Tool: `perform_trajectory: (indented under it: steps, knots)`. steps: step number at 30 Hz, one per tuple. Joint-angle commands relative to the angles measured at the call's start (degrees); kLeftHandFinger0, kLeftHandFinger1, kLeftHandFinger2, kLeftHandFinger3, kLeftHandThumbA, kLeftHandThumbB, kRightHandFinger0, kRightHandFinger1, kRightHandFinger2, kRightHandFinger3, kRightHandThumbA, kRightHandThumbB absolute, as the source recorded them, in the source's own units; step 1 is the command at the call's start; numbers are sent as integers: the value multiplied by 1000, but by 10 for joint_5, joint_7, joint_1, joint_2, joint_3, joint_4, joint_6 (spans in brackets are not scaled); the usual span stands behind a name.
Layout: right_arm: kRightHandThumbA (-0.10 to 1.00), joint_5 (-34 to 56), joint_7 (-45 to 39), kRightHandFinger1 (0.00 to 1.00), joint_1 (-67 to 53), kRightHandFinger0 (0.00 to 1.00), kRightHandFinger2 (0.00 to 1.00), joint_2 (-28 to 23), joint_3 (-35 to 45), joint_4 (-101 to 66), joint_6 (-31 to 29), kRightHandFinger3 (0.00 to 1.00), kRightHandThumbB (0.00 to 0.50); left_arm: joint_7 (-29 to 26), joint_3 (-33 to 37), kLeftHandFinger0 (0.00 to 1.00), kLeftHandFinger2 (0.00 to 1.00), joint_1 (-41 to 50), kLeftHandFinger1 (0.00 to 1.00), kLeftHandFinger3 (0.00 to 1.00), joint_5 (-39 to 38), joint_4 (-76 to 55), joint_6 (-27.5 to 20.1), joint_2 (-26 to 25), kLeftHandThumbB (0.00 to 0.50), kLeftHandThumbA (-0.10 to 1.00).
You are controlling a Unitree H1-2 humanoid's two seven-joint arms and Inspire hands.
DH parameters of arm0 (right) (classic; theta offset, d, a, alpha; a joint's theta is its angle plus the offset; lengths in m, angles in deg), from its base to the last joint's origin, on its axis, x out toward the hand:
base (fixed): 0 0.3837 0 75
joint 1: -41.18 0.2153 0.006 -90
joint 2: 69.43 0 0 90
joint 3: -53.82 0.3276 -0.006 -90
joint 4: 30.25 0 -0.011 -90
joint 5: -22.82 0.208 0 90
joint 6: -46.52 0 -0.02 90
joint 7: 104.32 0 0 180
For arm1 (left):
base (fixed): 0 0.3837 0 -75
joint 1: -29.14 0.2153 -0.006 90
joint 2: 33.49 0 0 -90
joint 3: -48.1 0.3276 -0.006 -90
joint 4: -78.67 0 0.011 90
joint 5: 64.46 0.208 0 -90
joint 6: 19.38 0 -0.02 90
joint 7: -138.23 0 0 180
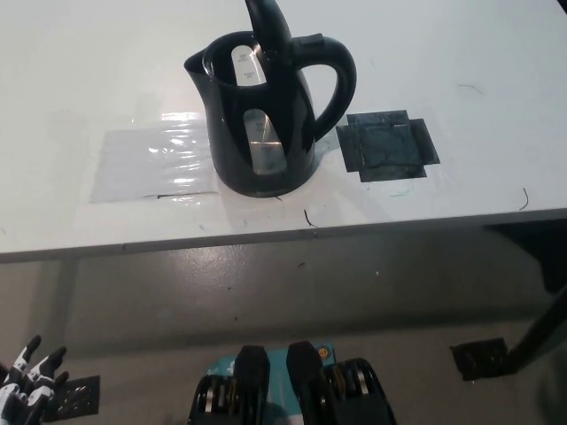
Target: The robot uses its right hand to push down on the lid of a kettle kept in the middle of the desk to close it
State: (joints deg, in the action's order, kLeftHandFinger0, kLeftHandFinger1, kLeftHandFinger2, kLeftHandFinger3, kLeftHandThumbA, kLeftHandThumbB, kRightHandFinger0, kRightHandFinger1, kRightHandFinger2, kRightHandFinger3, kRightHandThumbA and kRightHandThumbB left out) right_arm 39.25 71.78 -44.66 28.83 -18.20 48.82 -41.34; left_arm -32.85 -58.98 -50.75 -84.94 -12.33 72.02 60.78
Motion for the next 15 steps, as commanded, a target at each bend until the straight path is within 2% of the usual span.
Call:
perform_trajectory:
  steps: [1,4,5,6,9,10,11,13,15]
  knots:
    - [331,-49,52,1000,94,1000,1000,-60,-6,-219,172,1000,7,14,-19,1000,837,7,1000,1000,-28,-26,-14,-20,233,340]
    - [406,-53,64,1000,166,1000,1000,-88,-15,-257,246,1000,64,9,-20,1000,835,9,1000,1000,-29,-30,-8,-18,214,323]
    - [446,-61,69,1000,185,1000,1000,-100,-25,-257,248,1000,85,8,-20,1000,835,10,1000,1000,-28,-31,-6,-18,204,315]
    - [467,-65,66,1000,217,1000,1000,-115,-40,-251,248,1000,85,5,-20,1000,832,11,1000,1000,-25,-34,-5,-17,207,314]
    - [453,-61,80,1000,278,1000,1000,-131,-68,-234,248,1000,77,5,-21,1000,831,11,1000,1000,-27,-30,-2,-17,228,313]
    - [447,-65,87,1000,332,1000,1000,-128,-87,-197,248,1000,103,4,-20,1000,841,17,1000,1000,-25,-37,3,-17,206,313]
    - [436,-62,91,1000,360,1000,1000,-125,-98,-174,248,1000,107,4,-20,1000,845,17,1000,1000,-23,-36,2,-17,212,322]
    - [400,-51,98,1000,396,1000,1000,-114,-115,-139,248,1000,94,6,-16,1000,857,24,1000,1000,-21,-37,1,-16,215,339]
    - [329,-38,115,1000,441,1000,1000,-81,-131,-92,248,1000,82,11,-15,1000,872,27,1000,1000,-24,-36,-4,-16,198,334]
